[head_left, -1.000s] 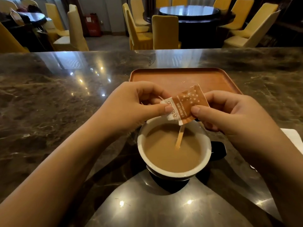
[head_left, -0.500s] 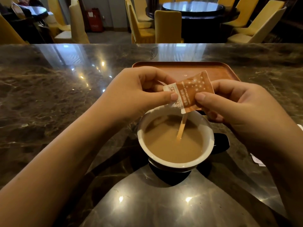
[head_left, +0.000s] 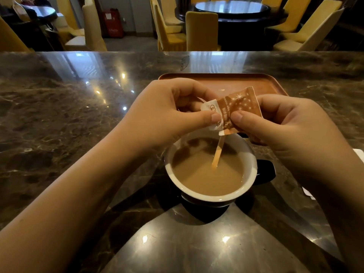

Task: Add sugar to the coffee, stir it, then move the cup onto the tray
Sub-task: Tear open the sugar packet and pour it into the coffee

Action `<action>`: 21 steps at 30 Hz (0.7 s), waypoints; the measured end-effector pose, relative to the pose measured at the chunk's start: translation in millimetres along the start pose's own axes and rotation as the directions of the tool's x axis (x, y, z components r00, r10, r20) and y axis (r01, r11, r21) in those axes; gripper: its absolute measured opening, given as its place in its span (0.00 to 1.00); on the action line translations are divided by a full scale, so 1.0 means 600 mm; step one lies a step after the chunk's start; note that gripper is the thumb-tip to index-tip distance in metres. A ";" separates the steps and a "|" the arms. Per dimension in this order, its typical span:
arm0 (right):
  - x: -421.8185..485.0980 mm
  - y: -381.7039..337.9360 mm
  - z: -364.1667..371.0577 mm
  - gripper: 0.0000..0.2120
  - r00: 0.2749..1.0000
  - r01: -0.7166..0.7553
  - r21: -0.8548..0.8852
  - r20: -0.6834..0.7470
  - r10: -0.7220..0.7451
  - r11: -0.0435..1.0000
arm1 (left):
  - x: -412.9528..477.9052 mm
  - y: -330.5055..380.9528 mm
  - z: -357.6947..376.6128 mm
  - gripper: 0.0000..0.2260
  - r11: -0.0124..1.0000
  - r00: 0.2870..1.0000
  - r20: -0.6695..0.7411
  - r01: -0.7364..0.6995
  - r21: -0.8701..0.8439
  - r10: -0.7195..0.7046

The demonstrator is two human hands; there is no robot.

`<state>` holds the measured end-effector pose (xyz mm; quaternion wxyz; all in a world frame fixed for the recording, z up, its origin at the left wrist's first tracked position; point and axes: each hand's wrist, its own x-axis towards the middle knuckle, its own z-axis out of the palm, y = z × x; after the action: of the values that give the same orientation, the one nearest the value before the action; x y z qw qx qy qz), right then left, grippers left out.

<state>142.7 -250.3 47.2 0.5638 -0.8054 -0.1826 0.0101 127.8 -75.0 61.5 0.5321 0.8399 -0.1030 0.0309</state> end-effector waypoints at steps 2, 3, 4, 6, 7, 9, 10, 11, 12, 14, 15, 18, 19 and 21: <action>0.000 -0.001 0.000 0.05 1.000 0.004 0.001 0.007 -0.004 1.000 | 0.000 -0.001 0.000 0.10 1.000 1.000 -0.006 0.003 0.015 -0.003; 0.000 -0.001 0.000 0.05 1.000 0.006 0.006 0.013 -0.006 1.000 | 0.000 -0.001 -0.001 0.10 1.000 1.000 -0.009 0.007 0.021 -0.007; 0.000 -0.001 0.000 0.05 1.000 0.006 0.012 0.015 -0.007 1.000 | 0.001 -0.002 -0.002 0.10 1.000 1.000 -0.012 0.010 0.024 -0.010; 0.000 -0.001 0.000 0.04 1.000 0.007 0.022 0.013 -0.007 1.000 | 0.000 -0.002 -0.004 0.10 1.000 1.000 -0.010 0.009 0.017 -0.008; 0.000 -0.001 0.000 0.04 1.000 0.008 0.025 0.011 -0.008 1.000 | -0.001 -0.001 -0.003 0.10 1.000 1.000 -0.006 0.005 0.012 -0.005; 0.000 0.000 -0.001 0.04 1.000 0.011 0.027 0.009 -0.011 1.000 | -0.002 0.002 -0.002 0.10 1.000 1.000 -0.005 -0.006 0.017 0.007; -0.001 0.000 -0.001 0.04 1.000 0.010 0.027 0.011 -0.011 1.000 | -0.002 0.002 -0.002 0.10 0.999 1.000 -0.007 -0.012 0.030 0.012; -0.001 0.000 -0.001 0.04 1.000 0.010 0.025 0.012 -0.010 1.000 | -0.002 0.002 -0.001 0.10 0.999 1.000 -0.010 -0.015 0.041 0.015; -0.001 0.001 -0.001 0.04 1.000 0.010 0.020 0.015 -0.010 1.000 | -0.001 0.002 0.000 0.10 0.999 1.000 -0.013 -0.014 0.046 0.014; 0.000 0.001 -0.002 0.04 1.000 0.010 0.014 0.018 -0.010 1.000 | -0.001 0.000 -0.001 0.10 0.999 1.000 -0.016 -0.008 0.046 0.008; 0.000 0.002 -0.002 0.04 1.000 0.009 0.018 0.017 -0.009 1.000 | -0.001 -0.001 -0.001 0.10 0.999 1.000 -0.017 -0.007 0.041 0.008; 0.000 0.002 -0.003 0.05 1.000 0.007 0.050 0.014 -0.008 0.999 | 0.000 -0.002 -0.001 0.10 1.000 1.000 -0.015 -0.010 0.023 0.011; 0.000 0.003 -0.003 0.05 1.000 0.008 0.064 0.013 -0.009 0.998 | 0.000 -0.002 -0.001 0.10 1.000 1.000 -0.011 -0.008 0.016 0.008; 0.000 0.004 -0.005 0.05 1.000 -0.003 0.108 0.011 0.002 0.994 | 0.000 -0.002 -0.003 0.09 1.000 1.000 0.000 0.007 -0.010 -0.007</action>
<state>143.8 -253.5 46.2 0.6055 -0.7740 -0.1837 0.0250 128.4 -73.1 61.2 0.5362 0.8377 -0.1001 0.0283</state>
